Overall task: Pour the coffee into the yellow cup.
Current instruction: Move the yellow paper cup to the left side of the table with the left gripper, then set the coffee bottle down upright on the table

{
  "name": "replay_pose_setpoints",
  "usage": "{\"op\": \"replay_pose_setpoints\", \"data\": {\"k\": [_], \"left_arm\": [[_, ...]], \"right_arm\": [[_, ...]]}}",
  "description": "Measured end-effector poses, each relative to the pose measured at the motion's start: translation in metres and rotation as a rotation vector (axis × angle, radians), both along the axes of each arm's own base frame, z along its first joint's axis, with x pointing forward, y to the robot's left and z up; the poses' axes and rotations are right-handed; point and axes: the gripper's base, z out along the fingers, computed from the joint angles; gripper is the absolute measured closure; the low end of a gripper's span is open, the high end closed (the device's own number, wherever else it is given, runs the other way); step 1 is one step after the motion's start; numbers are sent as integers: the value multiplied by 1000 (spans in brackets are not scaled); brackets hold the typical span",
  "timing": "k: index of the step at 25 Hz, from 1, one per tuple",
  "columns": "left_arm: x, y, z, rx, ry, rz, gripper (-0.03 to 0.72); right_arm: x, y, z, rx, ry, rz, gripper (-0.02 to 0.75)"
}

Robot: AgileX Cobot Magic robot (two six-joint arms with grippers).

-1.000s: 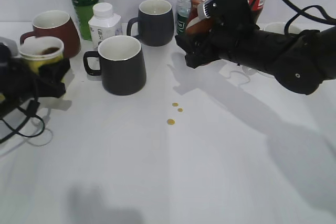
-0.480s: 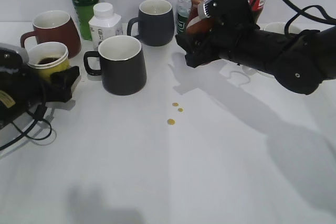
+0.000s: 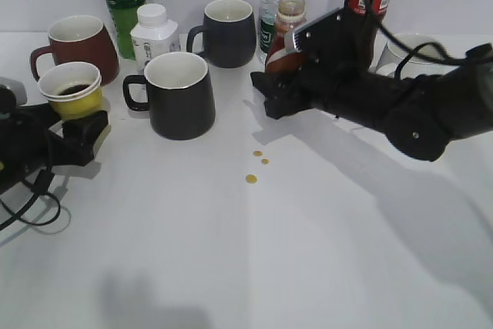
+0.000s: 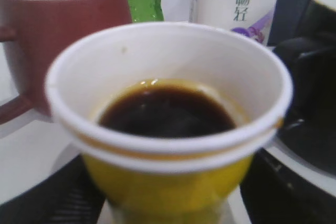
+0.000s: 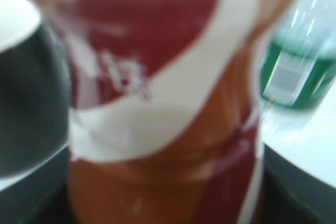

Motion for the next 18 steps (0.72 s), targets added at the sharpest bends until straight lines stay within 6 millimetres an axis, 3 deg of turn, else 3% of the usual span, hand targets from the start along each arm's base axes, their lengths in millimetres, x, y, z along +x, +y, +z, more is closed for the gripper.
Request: {"op": "replay_pose_setpoints", "data": {"k": [6,10,15,18], "left_arm": [[-18,2,-1,4,37,1,105],[-32,5,1,6,57,13,105],[-44,8,16,-97,61,48,105],[-48,7,30,-137,81,48,105]], "right_arm": [[1,1,-23,52,76,-10,237],[0,2,-26,52,87,-3,237],[0,2,-27,46,91,3,105],[-1,1,-30,25,114,-4,85]]}}
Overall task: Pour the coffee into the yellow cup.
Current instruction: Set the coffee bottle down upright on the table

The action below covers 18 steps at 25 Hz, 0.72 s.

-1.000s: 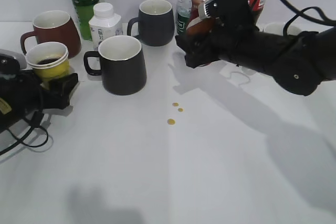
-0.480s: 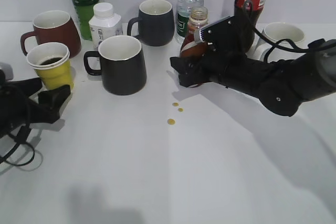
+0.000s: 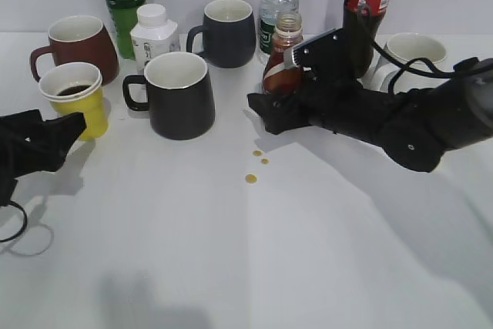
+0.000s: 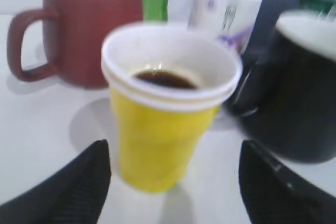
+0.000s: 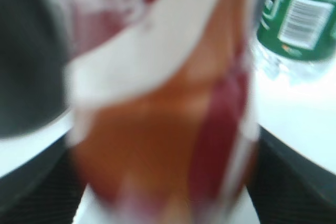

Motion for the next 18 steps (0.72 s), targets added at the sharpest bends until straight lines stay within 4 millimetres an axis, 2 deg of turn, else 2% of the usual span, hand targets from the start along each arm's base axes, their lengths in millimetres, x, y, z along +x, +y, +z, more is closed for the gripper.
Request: {"op": "replay_pose_setpoints", "data": {"k": [5,10,16,18], "left_arm": [[-9,4,18,9,84,33,105],[-23,11,40,-38,176,112,105],[-38,22,64,81,377,221,105],[-45,22,76,119,442,246,105]], "right_arm": [[-14,-8,6,-9,23,-13,81],[-40,-22,11,-17,69,-31,90],[-64,-39,24,-94,216,-93,115],[-68,-44,35,-121,253,-116,132]]}}
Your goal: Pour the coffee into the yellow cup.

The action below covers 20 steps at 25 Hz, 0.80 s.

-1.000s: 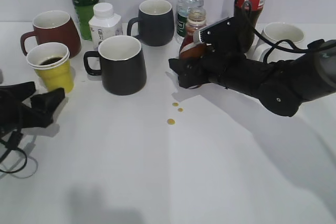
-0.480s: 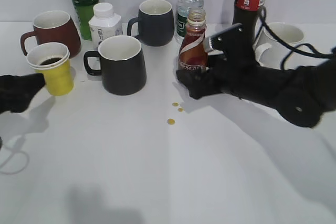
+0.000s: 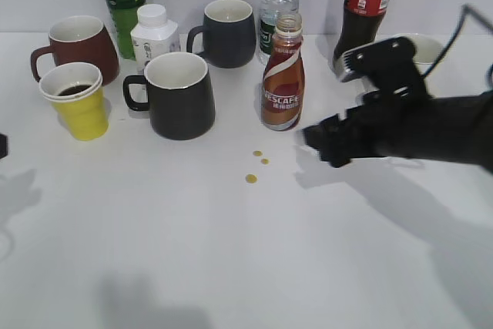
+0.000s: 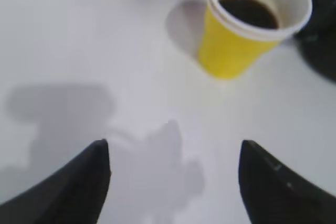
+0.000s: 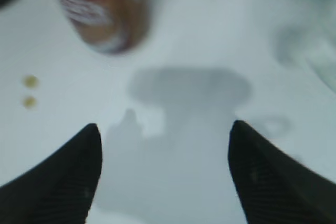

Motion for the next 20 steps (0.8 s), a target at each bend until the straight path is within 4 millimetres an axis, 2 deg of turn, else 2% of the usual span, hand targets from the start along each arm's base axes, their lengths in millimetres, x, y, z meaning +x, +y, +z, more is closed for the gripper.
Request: {"op": "replay_pose_setpoints", "data": {"k": [3,7,11,16,20], "left_arm": [[-12,-2,24,52,89,11,105],[-38,-3,60,123,209,0,105],[-81,6,96,203,259,-82,116],[-122,19,105,245,195,-193,162],[-150,31,89,272,111,-247,194]], "right_arm": [[-10,-10,18,-51,65,-51,165],[-30,-33,47,-116,187,-221,210],[-66,-59,83,-213,263,-296,258],[-122,-80,119,-242,330,-215,284],[-170,-96,137,-196,302,-140,288]]}}
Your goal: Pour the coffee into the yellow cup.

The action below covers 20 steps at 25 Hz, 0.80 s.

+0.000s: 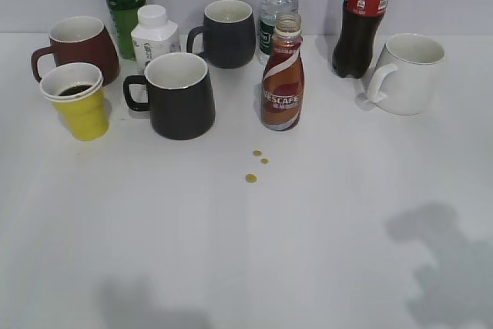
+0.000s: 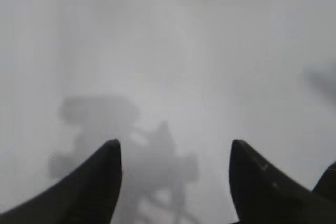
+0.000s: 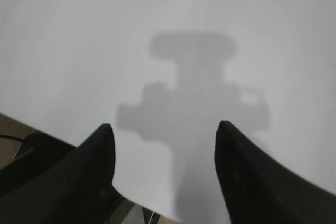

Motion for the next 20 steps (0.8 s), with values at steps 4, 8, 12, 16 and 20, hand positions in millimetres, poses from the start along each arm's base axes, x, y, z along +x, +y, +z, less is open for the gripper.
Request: {"op": "replay_pose_setpoints", "data": {"k": [4,8,12,16,20], "left_arm": [[-16,6,-18,27,-69,-69,197],[-20,5,-18,0,-203,-118,197],[-19,1,-21,-30,-203,-140,198],[-20,-3,-21,-76,-186,-163,199],[-20,-4,-22,-81,-184,-167,200]], "right_arm": [[-40,-17,-4,44,-55,23,288],[-73,-33,-13,75,-174,51,289],[-92,-42,-10,124,-299,56,289],[-98,-45,-9,141,-340,56,289],[-99,-45,-9,139,-341,58,289]]}}
